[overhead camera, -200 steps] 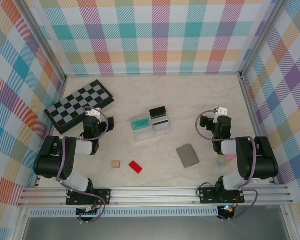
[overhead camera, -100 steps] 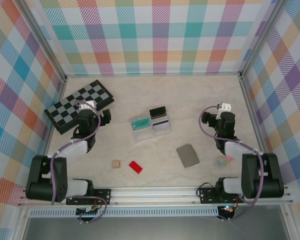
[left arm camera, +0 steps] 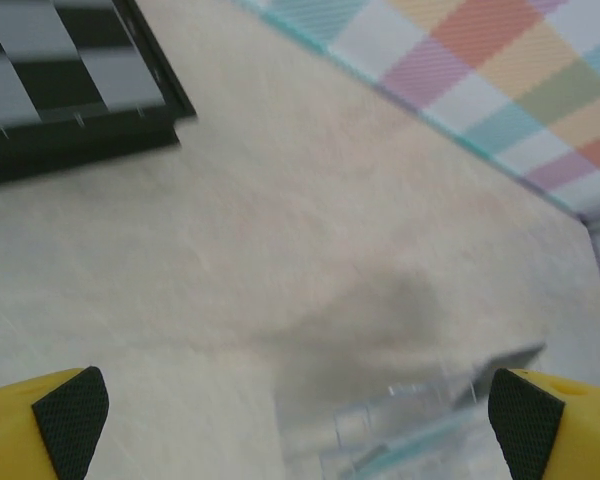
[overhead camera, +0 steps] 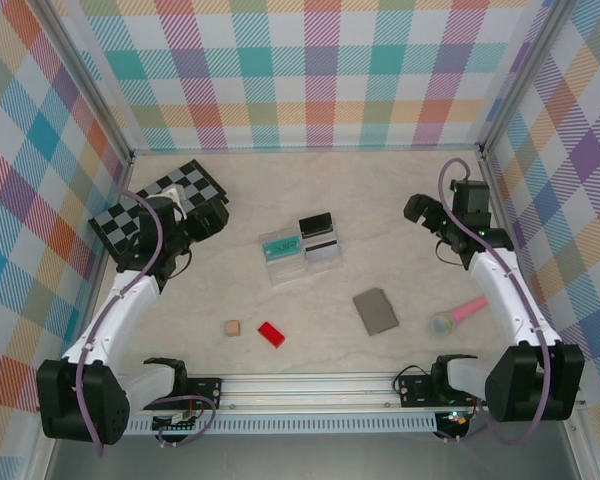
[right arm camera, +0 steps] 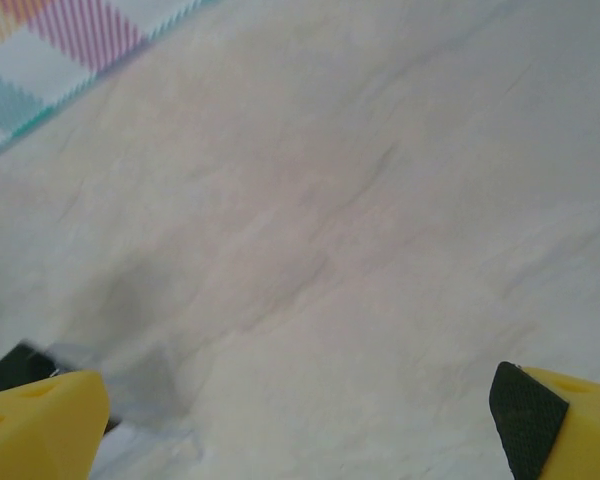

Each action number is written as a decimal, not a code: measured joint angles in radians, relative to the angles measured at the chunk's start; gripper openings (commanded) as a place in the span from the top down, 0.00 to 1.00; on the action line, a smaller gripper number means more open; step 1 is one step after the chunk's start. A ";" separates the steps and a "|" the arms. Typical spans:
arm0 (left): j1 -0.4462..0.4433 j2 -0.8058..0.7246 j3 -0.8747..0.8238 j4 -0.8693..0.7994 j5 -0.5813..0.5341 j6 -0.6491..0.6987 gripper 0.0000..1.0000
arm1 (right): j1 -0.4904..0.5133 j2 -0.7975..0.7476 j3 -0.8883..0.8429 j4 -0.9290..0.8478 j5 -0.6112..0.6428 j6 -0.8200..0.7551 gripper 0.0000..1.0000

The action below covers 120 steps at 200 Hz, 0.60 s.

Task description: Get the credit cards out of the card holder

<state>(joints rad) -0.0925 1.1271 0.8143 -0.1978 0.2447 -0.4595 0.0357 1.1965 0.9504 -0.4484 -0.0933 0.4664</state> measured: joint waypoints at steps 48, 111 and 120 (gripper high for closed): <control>-0.119 0.077 -0.020 -0.072 0.126 -0.089 0.00 | 0.103 0.093 -0.060 0.014 -0.233 0.062 0.00; -0.272 0.202 -0.119 0.055 0.144 -0.212 0.22 | 0.245 0.279 -0.060 0.136 -0.317 0.103 0.10; -0.291 0.228 -0.119 0.082 0.143 -0.230 0.24 | 0.254 0.310 -0.060 0.158 -0.327 0.106 0.12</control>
<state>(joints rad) -0.3832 1.3552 0.6949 -0.1162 0.3874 -0.6895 0.2893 1.5063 0.8906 -0.2909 -0.4206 0.5720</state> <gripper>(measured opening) 0.787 0.905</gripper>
